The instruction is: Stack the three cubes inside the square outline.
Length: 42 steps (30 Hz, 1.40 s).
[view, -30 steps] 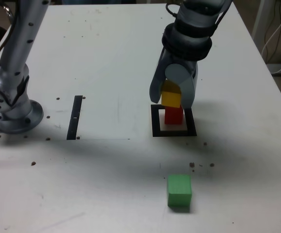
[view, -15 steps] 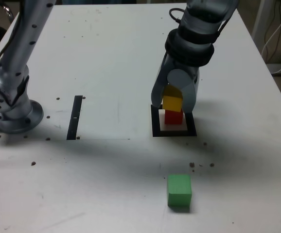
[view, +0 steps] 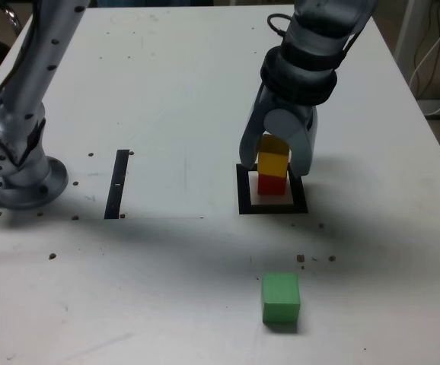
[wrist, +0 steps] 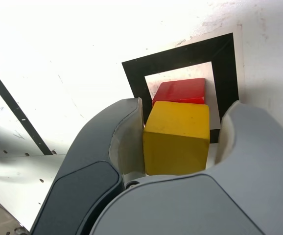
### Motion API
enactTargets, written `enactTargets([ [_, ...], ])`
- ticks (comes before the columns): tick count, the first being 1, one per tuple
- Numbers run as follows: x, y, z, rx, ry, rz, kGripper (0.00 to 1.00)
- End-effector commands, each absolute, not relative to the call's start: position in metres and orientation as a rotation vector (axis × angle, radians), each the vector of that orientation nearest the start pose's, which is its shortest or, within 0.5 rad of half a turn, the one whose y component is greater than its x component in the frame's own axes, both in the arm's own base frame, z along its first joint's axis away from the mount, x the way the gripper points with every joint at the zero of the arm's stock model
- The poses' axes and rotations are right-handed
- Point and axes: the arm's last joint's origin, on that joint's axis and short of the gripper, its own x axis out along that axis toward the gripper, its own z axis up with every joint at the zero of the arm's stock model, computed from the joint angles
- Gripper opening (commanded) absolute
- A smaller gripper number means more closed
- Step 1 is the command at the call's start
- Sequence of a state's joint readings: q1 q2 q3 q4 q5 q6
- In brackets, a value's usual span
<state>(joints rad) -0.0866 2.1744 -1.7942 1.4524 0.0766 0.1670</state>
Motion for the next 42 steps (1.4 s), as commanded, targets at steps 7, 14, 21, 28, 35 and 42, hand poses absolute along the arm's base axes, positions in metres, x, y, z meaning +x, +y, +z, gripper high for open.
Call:
enactTargets([
  [7, 0.385, -0.026, 0.252, 0.264, 1.829, -0.147, 0.99],
  [14, 0.37, -0.031, 0.28, 0.26, 1.788, -0.123, 0.99],
  [21, 0.357, -0.066, 0.298, 0.261, 1.764, -0.129, 0.99],
  [28, 0.34, -0.12, 0.305, 0.25, 1.74, -0.149, 1.0],
  [35, 0.327, -0.173, 0.311, 0.225, 1.71, -0.184, 0.99],
  [42, 0.324, -0.222, 0.295, 0.21, 1.737, -0.193, 0.99],
])
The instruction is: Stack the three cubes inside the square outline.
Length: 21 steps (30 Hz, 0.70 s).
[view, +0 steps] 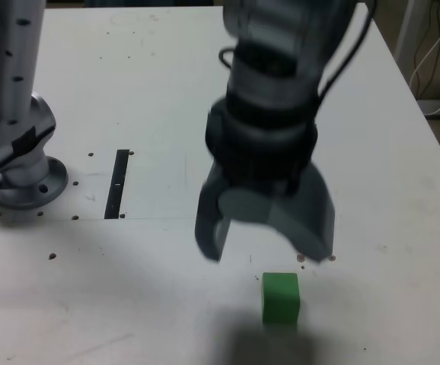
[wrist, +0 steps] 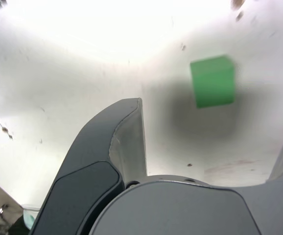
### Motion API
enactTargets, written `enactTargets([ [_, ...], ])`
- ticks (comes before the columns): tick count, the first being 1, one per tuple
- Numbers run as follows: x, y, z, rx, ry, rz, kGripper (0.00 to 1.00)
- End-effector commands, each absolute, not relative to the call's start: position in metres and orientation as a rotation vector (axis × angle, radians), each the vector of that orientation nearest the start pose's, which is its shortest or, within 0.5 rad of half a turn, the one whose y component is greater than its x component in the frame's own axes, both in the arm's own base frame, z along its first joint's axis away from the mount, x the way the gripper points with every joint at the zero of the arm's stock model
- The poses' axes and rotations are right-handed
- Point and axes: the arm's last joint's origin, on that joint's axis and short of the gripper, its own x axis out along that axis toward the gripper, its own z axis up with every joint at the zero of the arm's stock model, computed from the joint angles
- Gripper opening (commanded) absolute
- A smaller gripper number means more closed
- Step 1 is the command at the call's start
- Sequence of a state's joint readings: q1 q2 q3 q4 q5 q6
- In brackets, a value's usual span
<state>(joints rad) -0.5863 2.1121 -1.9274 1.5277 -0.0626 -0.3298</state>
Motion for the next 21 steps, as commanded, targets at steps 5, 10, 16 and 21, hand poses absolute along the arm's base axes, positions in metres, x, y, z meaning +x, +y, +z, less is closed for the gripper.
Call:
enactTargets([
  [5, 0.325, -0.235, 0.27, 0.21, 1.803, -0.173, 1.0],
  [10, 0.33, -0.239, 0.252, 0.225, 1.828, -0.154, 1.0],
  [16, 0.347, -0.249, 0.223, 0.273, 1.815, -0.185, 1.0],
  [21, 0.354, -0.248, 0.213, 0.296, 1.817, -0.188, 0.99],
])
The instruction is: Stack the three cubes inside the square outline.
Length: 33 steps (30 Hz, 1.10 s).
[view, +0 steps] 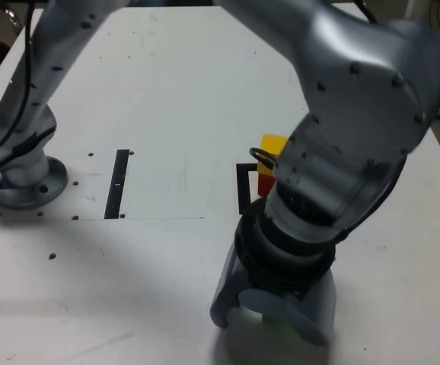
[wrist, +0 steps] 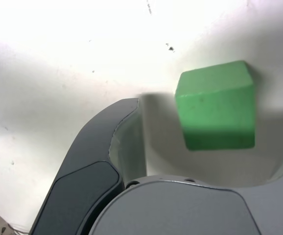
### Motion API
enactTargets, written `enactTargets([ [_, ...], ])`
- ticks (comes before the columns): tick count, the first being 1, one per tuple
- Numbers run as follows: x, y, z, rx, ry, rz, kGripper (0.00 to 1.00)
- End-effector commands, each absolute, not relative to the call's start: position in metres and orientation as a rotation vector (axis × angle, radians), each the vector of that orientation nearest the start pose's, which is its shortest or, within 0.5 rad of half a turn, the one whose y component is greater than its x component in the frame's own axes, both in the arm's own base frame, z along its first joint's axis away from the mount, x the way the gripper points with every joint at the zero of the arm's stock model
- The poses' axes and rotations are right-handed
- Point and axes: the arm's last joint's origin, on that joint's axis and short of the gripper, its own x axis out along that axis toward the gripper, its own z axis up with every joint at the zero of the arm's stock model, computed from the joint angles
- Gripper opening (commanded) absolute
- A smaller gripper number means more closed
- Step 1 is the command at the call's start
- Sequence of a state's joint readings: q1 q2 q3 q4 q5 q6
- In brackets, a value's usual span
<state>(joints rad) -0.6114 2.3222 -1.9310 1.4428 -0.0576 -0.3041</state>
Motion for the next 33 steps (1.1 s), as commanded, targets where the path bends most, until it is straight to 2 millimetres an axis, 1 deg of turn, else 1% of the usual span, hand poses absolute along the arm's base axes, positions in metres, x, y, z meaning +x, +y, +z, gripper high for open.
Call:
enactTargets([
  [1, 0.355, -0.246, 0.213, 0.298, 1.816, -0.187, 0.98],
  [5, 0.359, -0.24, 0.213, 0.31, 1.809, -0.177, 0.94],
  [15, 0.364, -0.233, 0.209, 0.339, 1.786, -0.131, 0.79],
  [17, 0.365, -0.233, 0.208, 0.34, 1.782, -0.121, 0.72],
  [19, 0.365, -0.233, 0.207, 0.338, 1.779, -0.111, 0.6],
  [20, 0.366, -0.233, 0.206, 0.337, 1.778, -0.106, 0.52],
  [23, 0.367, -0.233, 0.203, 0.335, 1.781, -0.102, 0.37],
  [29, 0.368, -0.234, 0.203, 0.322, 1.777, -0.108, 0.22],
  [33, 0.368, -0.235, 0.204, 0.314, 1.774, -0.113, 0.16],
])
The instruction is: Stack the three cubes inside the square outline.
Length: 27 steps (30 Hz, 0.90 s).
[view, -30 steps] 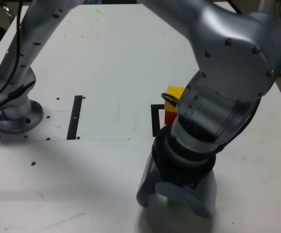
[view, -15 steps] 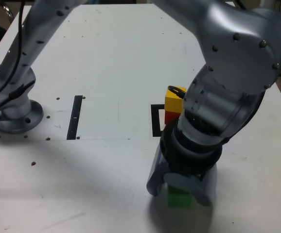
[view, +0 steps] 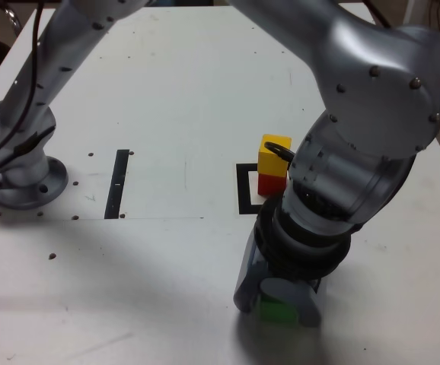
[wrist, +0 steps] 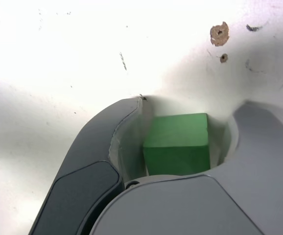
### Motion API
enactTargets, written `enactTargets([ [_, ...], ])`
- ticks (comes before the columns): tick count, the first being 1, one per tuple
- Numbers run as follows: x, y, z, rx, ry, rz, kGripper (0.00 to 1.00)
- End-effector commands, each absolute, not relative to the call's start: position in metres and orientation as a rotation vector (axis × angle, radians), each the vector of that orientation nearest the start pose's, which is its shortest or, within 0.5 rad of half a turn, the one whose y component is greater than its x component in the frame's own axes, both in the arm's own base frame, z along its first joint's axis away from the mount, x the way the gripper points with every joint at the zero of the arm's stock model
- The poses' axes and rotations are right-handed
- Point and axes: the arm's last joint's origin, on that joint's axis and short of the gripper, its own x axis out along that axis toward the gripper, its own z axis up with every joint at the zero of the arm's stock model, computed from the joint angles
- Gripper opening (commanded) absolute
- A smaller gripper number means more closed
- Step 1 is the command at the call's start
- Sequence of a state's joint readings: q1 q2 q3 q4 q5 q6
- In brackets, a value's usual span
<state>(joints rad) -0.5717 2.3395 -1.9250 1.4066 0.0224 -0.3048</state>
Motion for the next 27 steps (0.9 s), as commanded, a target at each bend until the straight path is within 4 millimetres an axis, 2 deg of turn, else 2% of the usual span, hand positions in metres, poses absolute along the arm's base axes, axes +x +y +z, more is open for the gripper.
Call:
enactTargets([
  [1, 0.368, -0.235, 0.205, 0.314, 1.773, -0.114, 0.15],
  [7, 0.365, -0.232, 0.219, 0.322, 1.75, -0.124, 0.1],
  [17, 0.359, -0.225, 0.262, 0.356, 1.685, -0.209, 0.05],
  [21, 0.362, -0.211, 0.279, 0.381, 1.678, -0.232, 0.05],
  [27, 0.368, -0.175, 0.301, 0.403, 1.661, -0.246, 0.05],
])
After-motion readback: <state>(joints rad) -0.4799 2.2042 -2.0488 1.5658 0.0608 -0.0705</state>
